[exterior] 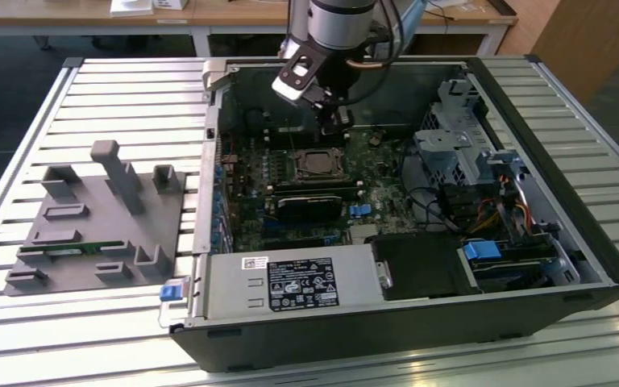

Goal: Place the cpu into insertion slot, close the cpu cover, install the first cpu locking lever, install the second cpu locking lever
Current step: 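Install the first cpu locking lever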

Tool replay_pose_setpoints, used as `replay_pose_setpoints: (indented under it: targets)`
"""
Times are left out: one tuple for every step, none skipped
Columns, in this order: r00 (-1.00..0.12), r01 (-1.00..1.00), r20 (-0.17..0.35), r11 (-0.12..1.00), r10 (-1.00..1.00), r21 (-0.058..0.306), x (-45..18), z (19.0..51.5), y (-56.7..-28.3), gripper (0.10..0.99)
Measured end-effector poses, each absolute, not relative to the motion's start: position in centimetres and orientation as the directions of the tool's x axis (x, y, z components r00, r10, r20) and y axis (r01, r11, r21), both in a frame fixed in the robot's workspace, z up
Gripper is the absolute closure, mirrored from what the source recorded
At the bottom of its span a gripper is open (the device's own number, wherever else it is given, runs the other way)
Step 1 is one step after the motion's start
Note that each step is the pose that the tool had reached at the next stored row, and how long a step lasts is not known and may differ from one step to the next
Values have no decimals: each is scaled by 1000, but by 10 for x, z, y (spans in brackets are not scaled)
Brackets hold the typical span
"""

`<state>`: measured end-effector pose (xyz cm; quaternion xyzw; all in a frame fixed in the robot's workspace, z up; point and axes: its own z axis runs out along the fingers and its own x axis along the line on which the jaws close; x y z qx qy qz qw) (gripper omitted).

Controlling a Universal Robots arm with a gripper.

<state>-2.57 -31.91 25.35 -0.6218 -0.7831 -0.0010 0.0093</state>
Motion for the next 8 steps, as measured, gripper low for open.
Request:
replay_pose_setpoints:
  targets:
    - [-237, 971, 16, 238, 971, -10, -26, 254, -319, 980]
    - [-246, 969, 16, 246, 969, -10, -26, 254, -319, 980]
    - [-253, 967, 16, 253, 967, -10, -27, 254, -319, 980]
    - [-260, 965, 16, 261, 965, -10, -27, 254, -319, 980]
    - [-268, 963, 16, 268, 963, -10, -28, 254, -319, 980]
    - [-275, 961, 16, 275, 961, -10, -28, 254, -319, 980]
    - [-283, 959, 16, 283, 959, -10, -28, 254, -319, 980]
    - [-293, 956, 16, 294, 956, -10, -28, 254, -319, 980]
